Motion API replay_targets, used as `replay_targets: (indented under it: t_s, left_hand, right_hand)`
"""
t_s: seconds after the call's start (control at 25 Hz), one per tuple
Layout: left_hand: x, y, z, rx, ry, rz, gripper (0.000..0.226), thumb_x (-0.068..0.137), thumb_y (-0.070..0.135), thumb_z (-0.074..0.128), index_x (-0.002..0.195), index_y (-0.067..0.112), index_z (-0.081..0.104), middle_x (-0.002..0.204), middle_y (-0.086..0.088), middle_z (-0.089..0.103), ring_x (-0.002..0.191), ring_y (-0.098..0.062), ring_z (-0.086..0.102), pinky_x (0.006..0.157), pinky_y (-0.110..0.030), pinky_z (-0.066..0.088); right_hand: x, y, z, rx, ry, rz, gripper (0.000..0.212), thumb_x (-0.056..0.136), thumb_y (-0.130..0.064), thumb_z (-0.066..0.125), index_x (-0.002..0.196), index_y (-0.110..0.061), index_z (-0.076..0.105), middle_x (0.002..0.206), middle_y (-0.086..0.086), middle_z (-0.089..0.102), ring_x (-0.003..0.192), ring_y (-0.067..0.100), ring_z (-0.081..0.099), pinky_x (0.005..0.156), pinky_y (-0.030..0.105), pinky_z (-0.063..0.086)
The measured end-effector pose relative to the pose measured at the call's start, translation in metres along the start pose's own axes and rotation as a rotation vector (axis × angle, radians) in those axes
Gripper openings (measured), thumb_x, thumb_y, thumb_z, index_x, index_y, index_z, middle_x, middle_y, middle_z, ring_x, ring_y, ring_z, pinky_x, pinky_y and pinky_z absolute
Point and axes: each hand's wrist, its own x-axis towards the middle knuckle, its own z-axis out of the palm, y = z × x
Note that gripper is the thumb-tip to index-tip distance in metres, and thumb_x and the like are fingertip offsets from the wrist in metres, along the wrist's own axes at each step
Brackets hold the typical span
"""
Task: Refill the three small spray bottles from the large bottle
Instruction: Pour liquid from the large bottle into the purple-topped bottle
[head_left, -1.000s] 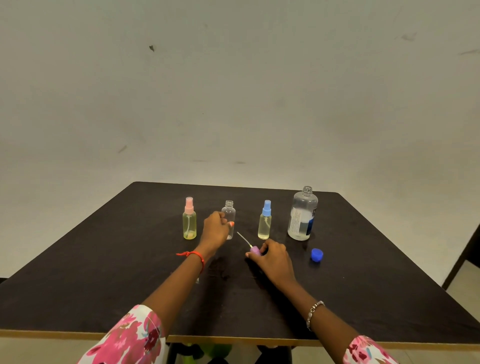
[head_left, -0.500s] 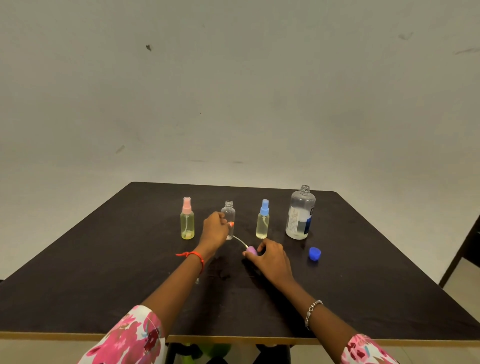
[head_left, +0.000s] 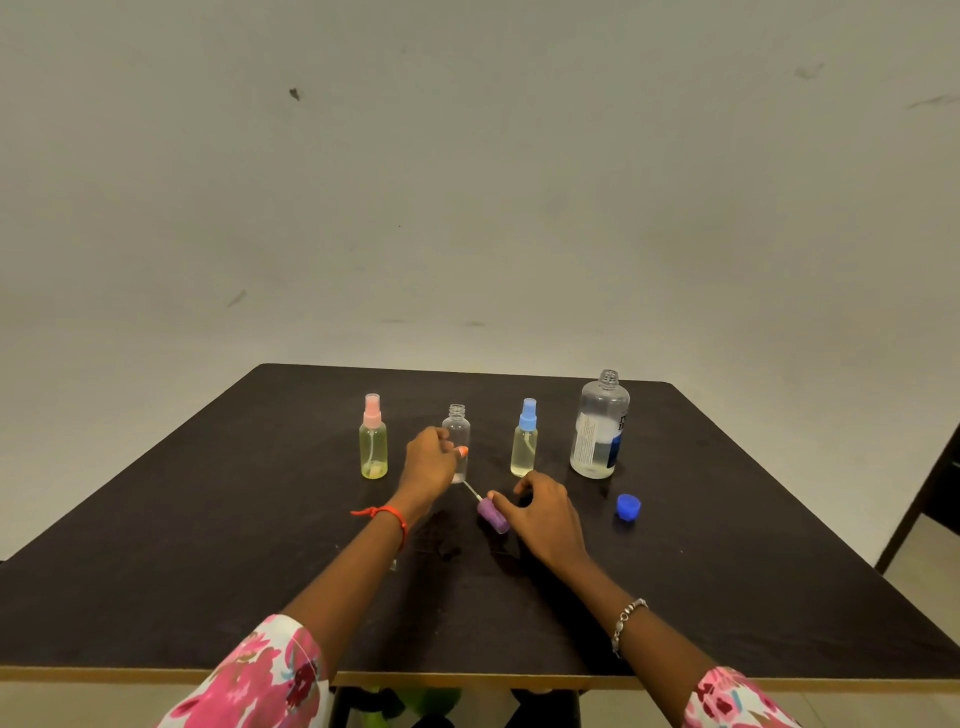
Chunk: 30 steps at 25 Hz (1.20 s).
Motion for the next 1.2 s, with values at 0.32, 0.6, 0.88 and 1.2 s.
replay_targets:
  t_s: [0.32, 0.6, 0.88, 1.2]
  left_hand:
    - [0.000, 0.001, -0.001, -0.020, -0.013, -0.019, 0.038, 0.089, 0.010, 0.056, 0.124, 0.001, 0.046, 0.107, -0.012, 0.055, 0.094, -0.018, 0.051, 0.080, -0.037, 0.048]
    - [-0.003, 0.002, -0.003, -0.050, -0.014, -0.010, 0.037, 0.091, 0.006, 0.051, 0.127, -0.002, 0.044, 0.105, -0.011, 0.053, 0.092, -0.014, 0.051, 0.072, -0.029, 0.046]
    - [-0.001, -0.002, 0.000, -0.048, -0.014, -0.017, 0.036, 0.089, 0.009, 0.054, 0.123, 0.000, 0.046, 0.079, 0.007, 0.047, 0.091, -0.015, 0.051, 0.078, -0.030, 0.045]
    - [0.006, 0.006, -0.003, -0.094, -0.002, 0.070, 0.038, 0.085, 0.010, 0.062, 0.119, 0.002, 0.050, 0.103, -0.007, 0.055, 0.096, -0.014, 0.052, 0.067, -0.017, 0.046]
  right_hand:
    - [0.002, -0.005, 0.010, -0.064, -0.021, -0.113, 0.036, 0.076, -0.048, 0.065, 0.072, -0.012, 0.060, 0.088, 0.002, 0.058, 0.081, 0.013, 0.054, 0.069, 0.028, 0.046]
    - [-0.001, -0.007, 0.007, 0.030, 0.013, -0.105, 0.035, 0.082, -0.045, 0.061, 0.067, -0.013, 0.055, 0.083, 0.004, 0.057, 0.074, 0.014, 0.053, 0.062, 0.024, 0.042]
    - [0.037, -0.006, -0.029, 0.141, 0.560, 0.043, 0.045, 0.078, -0.024, 0.069, 0.112, -0.004, 0.047, 0.117, 0.016, 0.047, 0.112, 0.030, 0.044, 0.093, 0.040, 0.038]
    - [0.106, 0.024, -0.062, 0.413, 0.414, 0.384, 0.097, 0.063, -0.025, 0.082, 0.138, -0.012, 0.023, 0.143, 0.016, 0.036, 0.133, 0.035, 0.034, 0.109, 0.053, 0.028]
